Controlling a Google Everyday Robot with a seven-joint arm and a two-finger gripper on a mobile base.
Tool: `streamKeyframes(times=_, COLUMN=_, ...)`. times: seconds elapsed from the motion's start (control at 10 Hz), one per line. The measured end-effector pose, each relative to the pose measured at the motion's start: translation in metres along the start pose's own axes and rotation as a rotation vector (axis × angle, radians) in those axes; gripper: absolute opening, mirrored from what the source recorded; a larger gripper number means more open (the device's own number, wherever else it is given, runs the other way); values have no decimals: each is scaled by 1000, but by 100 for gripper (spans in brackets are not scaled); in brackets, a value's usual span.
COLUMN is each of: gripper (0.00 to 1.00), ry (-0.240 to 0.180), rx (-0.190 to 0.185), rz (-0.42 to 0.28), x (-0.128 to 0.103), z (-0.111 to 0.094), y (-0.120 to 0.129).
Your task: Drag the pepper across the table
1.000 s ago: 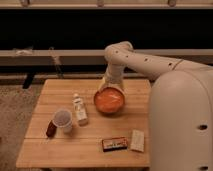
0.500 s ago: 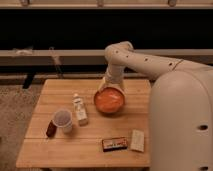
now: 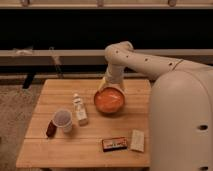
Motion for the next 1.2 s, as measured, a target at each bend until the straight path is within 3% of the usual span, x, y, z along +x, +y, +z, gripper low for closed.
streamKeyframes(times=1.0, gripper=80, ry=-10, rx=-1, rz=-11, x=1, z=-4, y=4)
streamKeyframes(times=1.2, gripper=80, ry=-21, rx=0, rz=-53, x=8, z=-15, y=37)
